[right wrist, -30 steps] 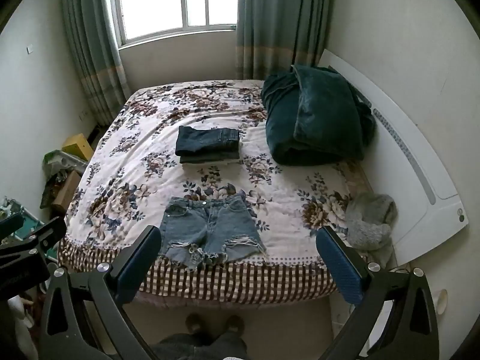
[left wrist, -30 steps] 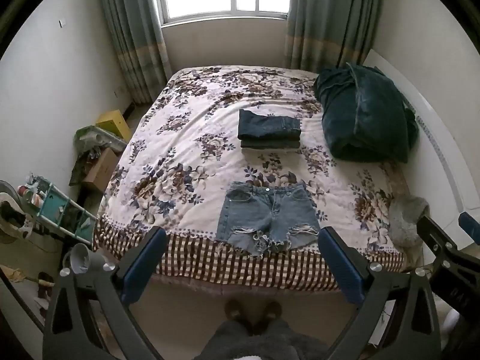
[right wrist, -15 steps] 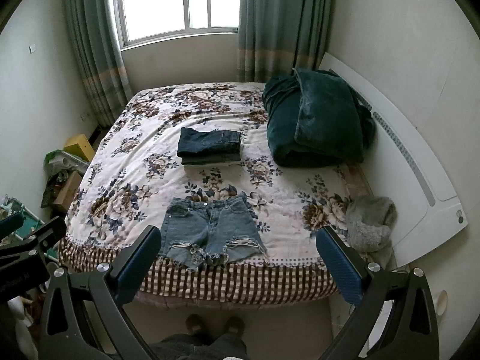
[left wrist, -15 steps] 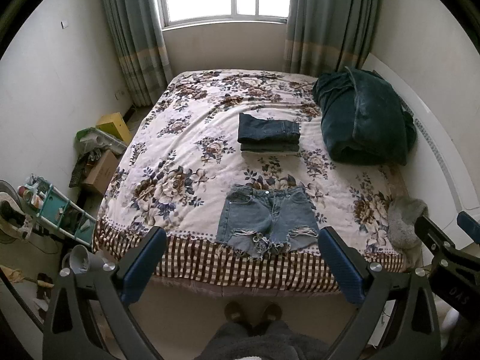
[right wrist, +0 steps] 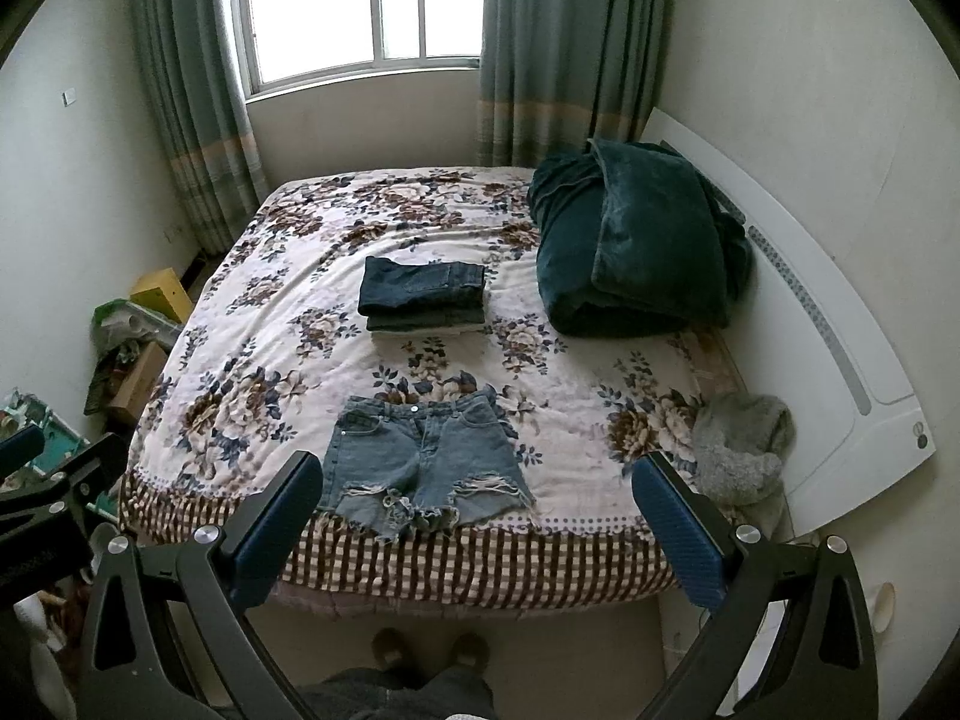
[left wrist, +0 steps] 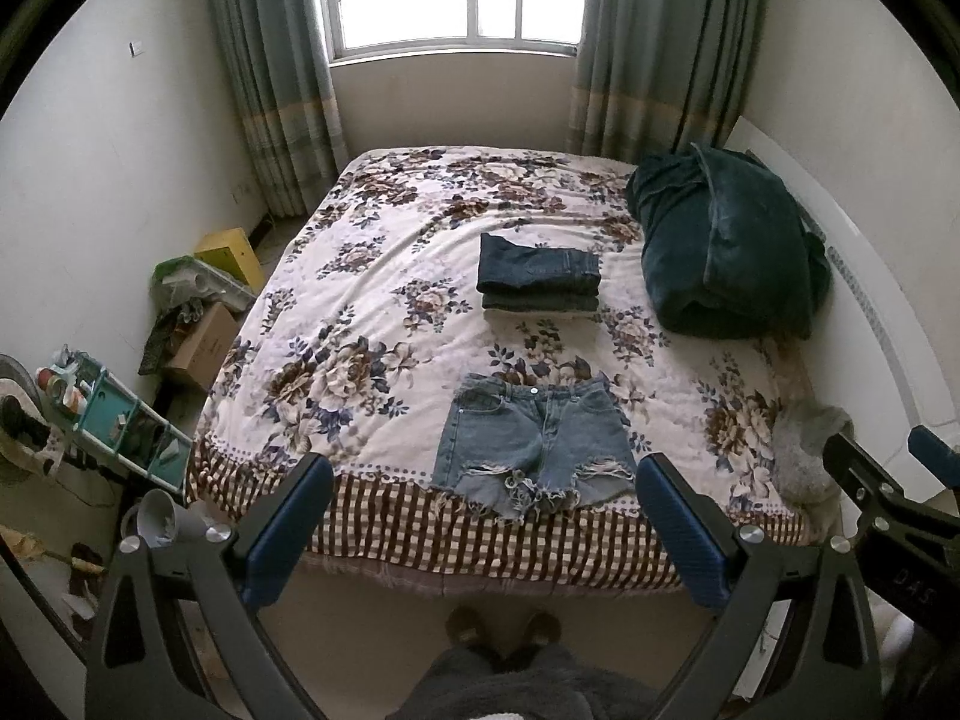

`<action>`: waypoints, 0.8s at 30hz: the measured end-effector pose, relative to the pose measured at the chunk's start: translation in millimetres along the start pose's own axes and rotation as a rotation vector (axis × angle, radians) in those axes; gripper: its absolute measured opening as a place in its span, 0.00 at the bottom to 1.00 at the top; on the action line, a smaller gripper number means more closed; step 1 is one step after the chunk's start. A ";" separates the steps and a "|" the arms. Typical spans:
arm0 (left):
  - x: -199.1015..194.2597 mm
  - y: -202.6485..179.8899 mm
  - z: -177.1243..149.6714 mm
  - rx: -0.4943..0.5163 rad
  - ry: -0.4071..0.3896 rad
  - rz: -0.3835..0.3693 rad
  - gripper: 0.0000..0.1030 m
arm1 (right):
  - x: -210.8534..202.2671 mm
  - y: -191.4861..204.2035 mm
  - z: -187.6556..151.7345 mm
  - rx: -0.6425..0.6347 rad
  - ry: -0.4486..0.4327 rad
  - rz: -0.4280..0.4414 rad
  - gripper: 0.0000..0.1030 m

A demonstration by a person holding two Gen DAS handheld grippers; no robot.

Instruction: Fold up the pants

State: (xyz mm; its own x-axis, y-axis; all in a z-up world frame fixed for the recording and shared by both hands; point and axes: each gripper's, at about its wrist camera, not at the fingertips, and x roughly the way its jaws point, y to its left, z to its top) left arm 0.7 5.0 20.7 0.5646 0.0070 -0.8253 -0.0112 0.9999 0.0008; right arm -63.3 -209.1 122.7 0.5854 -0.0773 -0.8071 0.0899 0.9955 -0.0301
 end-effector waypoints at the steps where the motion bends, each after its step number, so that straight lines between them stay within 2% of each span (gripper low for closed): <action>1: -0.2 0.2 -1.5 0.002 -0.001 0.000 1.00 | 0.0 -0.1 0.1 0.000 0.000 0.001 1.00; 14: -2.6 2.0 -1.5 0.004 -0.010 -0.002 1.00 | 0.0 0.1 0.0 0.000 -0.003 0.000 1.00; 15: -2.7 2.5 0.3 0.006 -0.008 -0.003 1.00 | -5.4 10.8 3.2 0.001 -0.003 0.001 1.00; 24: -4.2 2.8 -0.3 0.003 -0.014 -0.002 1.00 | -7.5 19.8 5.0 0.000 -0.005 -0.002 1.00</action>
State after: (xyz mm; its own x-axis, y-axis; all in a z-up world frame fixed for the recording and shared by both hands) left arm -2.0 7.7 24.0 0.5765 0.0052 -0.8171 -0.0078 1.0000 0.0008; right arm -61.8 -189.0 131.1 0.5891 -0.0792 -0.8042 0.0910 0.9954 -0.0313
